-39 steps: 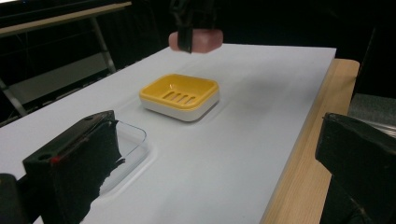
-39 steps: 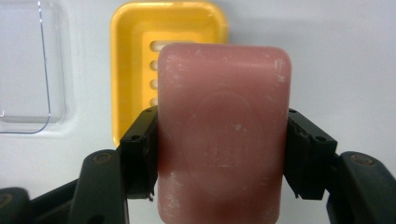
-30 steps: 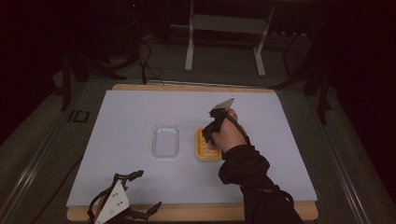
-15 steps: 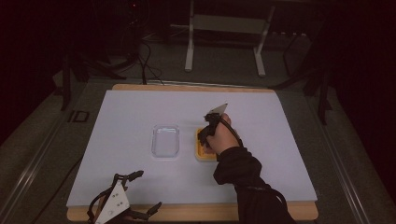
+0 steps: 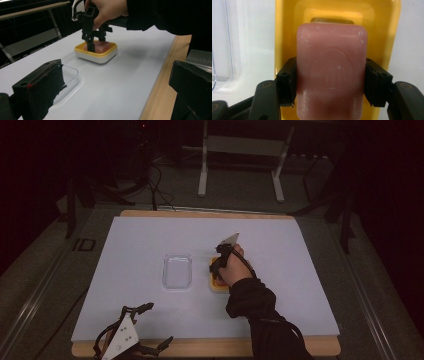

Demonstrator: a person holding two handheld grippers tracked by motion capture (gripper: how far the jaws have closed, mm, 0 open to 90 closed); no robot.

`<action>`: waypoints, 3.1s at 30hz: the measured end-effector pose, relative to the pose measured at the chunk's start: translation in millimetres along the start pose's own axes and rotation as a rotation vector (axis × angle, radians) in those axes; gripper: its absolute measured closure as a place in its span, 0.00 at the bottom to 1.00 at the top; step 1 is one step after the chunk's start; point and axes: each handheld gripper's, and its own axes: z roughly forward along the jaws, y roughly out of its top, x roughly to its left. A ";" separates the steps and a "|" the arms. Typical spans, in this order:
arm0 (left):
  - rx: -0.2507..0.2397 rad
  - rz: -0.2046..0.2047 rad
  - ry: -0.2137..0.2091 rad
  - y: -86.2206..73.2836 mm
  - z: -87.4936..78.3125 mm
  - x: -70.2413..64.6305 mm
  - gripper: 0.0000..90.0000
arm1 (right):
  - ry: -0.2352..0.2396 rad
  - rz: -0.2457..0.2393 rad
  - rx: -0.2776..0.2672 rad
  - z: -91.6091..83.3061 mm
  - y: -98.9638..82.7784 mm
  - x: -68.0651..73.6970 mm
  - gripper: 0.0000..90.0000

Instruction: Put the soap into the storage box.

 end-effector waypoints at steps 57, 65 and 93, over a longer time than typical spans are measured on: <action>0.010 -0.001 0.003 -0.9 2.4 -0.4 0.01 | 0.165 -0.432 -0.481 -56.5 -90.8 -112.3 0.39; 0.013 0.000 0.005 -0.8 2.9 -0.5 0.01 | 0.167 -0.429 -0.508 -60.5 -109.2 -128.0 0.37; 0.015 0.004 0.004 -1.0 3.2 -0.7 0.01 | 0.151 -0.366 -0.612 -39.7 -167.7 -173.1 0.32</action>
